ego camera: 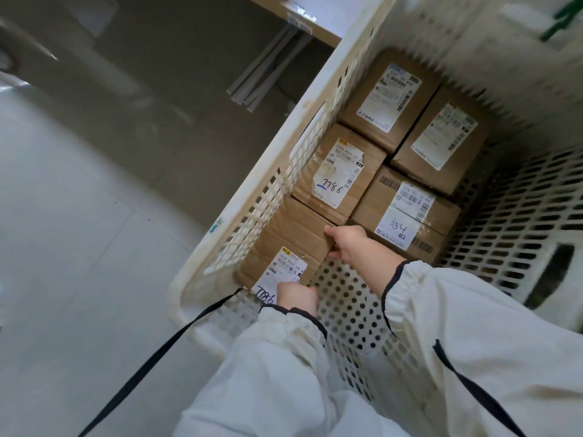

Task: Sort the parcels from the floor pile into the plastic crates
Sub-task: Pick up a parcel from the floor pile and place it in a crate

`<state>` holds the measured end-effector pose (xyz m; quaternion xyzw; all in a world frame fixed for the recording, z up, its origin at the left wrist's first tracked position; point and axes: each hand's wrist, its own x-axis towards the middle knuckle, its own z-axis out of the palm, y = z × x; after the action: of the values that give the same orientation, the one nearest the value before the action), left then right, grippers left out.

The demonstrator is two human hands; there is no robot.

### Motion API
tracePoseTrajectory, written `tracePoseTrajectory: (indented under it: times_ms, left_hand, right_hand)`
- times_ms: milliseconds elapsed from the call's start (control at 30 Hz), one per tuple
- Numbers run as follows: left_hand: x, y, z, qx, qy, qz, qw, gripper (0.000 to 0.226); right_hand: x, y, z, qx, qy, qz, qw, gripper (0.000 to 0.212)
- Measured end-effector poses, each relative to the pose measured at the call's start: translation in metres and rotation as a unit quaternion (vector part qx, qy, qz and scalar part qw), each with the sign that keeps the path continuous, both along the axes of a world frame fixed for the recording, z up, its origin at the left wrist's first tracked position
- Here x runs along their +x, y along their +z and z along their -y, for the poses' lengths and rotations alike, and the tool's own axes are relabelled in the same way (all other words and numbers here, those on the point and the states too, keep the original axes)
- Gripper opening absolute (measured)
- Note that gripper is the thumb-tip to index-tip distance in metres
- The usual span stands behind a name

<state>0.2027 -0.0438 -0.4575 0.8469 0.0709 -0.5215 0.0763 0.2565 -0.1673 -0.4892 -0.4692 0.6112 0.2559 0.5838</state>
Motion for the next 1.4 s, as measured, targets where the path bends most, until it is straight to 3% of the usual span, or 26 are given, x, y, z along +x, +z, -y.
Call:
tracePoseTrajectory:
  times_ms: [33,167,233,300,367,400,433,467,500,533,600,667,733,767,867,967,1233,1400]
  left_hand:
    - [0.0,0.003,0.001,0.012,0.015,0.0,1.0,0.044]
    - [-0.001,0.007,0.002,0.024,-0.09,-0.031,0.995,0.049]
    - [-0.007,0.015,0.004,0.023,-0.081,-0.03,0.996,0.048]
    - [-0.008,0.024,0.01,-0.034,0.122,-0.019,0.992,0.046]
    - [0.003,0.039,0.018,-0.089,0.379,-0.024,0.921,0.051]
    - [0.012,0.047,0.023,-0.128,0.49,-0.079,0.859,0.053]
    - [0.022,0.059,0.029,-0.168,0.609,-0.138,0.763,0.054]
    - [0.031,0.063,0.032,-0.173,0.636,-0.147,0.738,0.051]
    - [0.043,0.074,0.034,-0.19,0.619,-0.138,0.75,0.047]
    - [0.053,0.081,0.034,-0.201,0.557,-0.097,0.8,0.042]
    - [0.074,0.089,0.031,-0.203,0.373,0.019,0.905,0.039]
    - [0.093,0.103,0.024,-0.231,0.175,0.103,0.951,0.044]
    - [0.104,0.12,0.017,-0.243,-0.022,0.197,0.95,0.051]
    - [0.107,0.129,0.014,-0.229,-0.13,0.247,0.932,0.053]
    - [0.103,0.156,0.006,-0.167,-0.383,0.349,0.839,0.056]
    - [0.084,0.174,-0.003,-0.136,-0.424,0.374,0.813,0.058]
    - [0.021,0.215,-0.046,-0.116,-0.326,0.421,0.839,0.053]
    - [-0.003,0.244,-0.1,-0.046,-0.292,0.438,0.849,0.051]
  right_hand:
    - [0.001,0.0,0.0,0.002,0.002,-0.002,1.0,0.044]
    - [-0.002,0.0,0.002,0.0,0.01,-0.004,1.0,0.047]
    - [-0.004,0.004,0.002,-0.011,0.024,-0.001,1.0,0.05]
    - [-0.006,0.012,0.001,-0.019,0.029,0.006,0.999,0.056]
    - [-0.009,0.024,0.001,-0.019,0.028,0.01,0.999,0.061]
    - [-0.012,0.032,0.001,-0.021,0.029,0.014,0.999,0.062]
    - [-0.015,0.042,0.002,-0.028,0.037,0.022,0.999,0.061]
    - [-0.018,0.052,0.004,-0.041,0.053,0.031,0.997,0.06]
    - [-0.021,0.062,0.007,-0.058,0.072,0.043,0.995,0.06]
    - [-0.022,0.073,0.011,-0.077,0.09,0.057,0.991,0.061]
    - [-0.024,0.097,0.021,-0.113,0.112,0.084,0.984,0.065]
    - [-0.026,0.122,0.032,-0.144,0.128,0.117,0.974,0.067]
    - [-0.031,0.149,0.041,-0.181,0.174,0.163,0.954,0.065]
    - [-0.035,0.162,0.046,-0.206,0.211,0.185,0.938,0.064]
    - [-0.05,0.196,0.058,-0.286,0.347,0.212,0.868,0.061]
    - [-0.069,0.221,0.064,-0.322,0.423,0.216,0.819,0.062]
    - [-0.102,0.271,0.05,-0.335,0.538,0.245,0.734,0.059]
    - [-0.102,0.296,0.016,-0.351,0.59,0.268,0.676,0.058]
